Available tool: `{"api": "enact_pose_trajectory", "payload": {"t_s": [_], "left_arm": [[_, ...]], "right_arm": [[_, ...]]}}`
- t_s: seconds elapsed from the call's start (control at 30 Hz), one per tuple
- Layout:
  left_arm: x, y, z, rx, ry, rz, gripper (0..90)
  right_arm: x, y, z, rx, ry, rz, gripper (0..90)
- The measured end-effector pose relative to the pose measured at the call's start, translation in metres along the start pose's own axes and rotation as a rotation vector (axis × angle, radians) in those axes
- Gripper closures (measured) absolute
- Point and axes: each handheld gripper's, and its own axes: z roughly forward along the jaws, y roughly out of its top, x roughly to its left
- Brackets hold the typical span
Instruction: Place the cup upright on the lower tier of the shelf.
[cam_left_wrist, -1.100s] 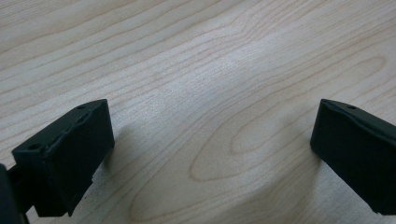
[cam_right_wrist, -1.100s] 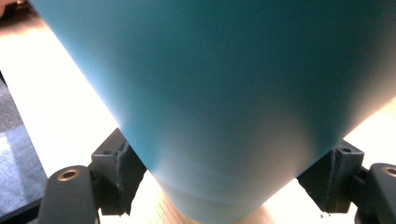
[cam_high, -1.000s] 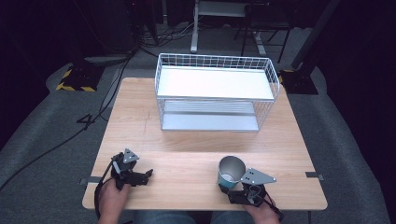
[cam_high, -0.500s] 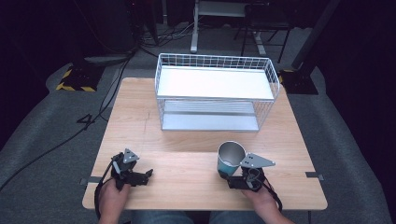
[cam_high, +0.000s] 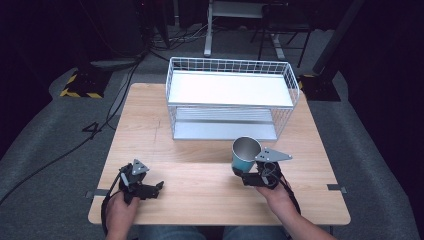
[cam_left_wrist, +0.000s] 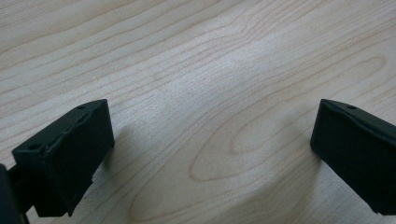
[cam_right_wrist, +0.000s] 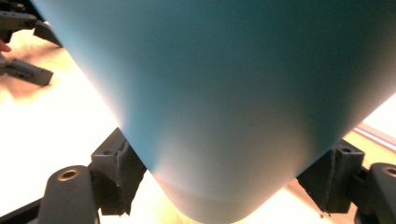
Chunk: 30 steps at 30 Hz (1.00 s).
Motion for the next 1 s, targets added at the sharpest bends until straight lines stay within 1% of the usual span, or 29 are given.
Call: {"api": "enact_pose_trajectory", "payload": {"t_s": [0.13, 0.27, 0.3, 0.47, 0.5, 0.53, 0.7, 0.83, 0.87, 0.93, 1.0], "left_arm": [[0.0, 0.0, 0.0, -0.001, -0.001, -0.001, 0.1], [0.0, 0.001, 0.001, -0.004, 0.0, -0.012, 0.0], [0.0, 0.001, 0.001, -0.004, 0.0, -0.012, 0.1], [0.0, 0.001, 0.001, -0.002, 0.006, -0.013, 0.1], [0.0, 0.001, 0.001, -0.002, 0.006, -0.013, 0.0], [0.0, 0.001, 0.001, -0.001, 0.007, -0.012, 0.1], [0.0, 0.001, 0.001, 0.0, 0.007, -0.012, 0.0], [0.0, 0.001, 0.001, -0.001, 0.005, -0.011, 0.0], [0.0, 0.001, 0.001, -0.001, 0.007, -0.013, 0.0], [0.0, 0.001, 0.001, -0.001, 0.007, -0.013, 0.0], [0.0, 0.001, 0.001, 0.0, 0.006, -0.01, 0.0]], "right_arm": [[-0.006, 0.008, 0.005, 0.002, -0.015, 0.003, 24.8], [-0.011, 0.018, 0.012, 0.0, -0.03, 0.006, 24.8], [-0.011, 0.018, 0.012, 0.0, -0.03, 0.006, 24.8], [-0.017, 0.028, 0.026, 0.005, -0.057, -0.005, 24.8], [-0.017, 0.028, 0.026, 0.005, -0.057, -0.005, 24.8], [-0.019, 0.031, 0.03, 0.005, -0.066, -0.006, 24.8], [-0.025, 0.038, 0.042, 0.013, -0.088, -0.008, 24.8], [-0.029, 0.04, 0.049, 0.011, -0.095, 0.002, 24.8], [-0.031, 0.042, 0.054, 0.014, -0.101, 0.008, 24.8], [-0.033, 0.044, 0.059, 0.012, -0.111, 0.01, 24.8], [-0.034, 0.045, 0.061, 0.01, -0.115, 0.014, 24.8]]}}
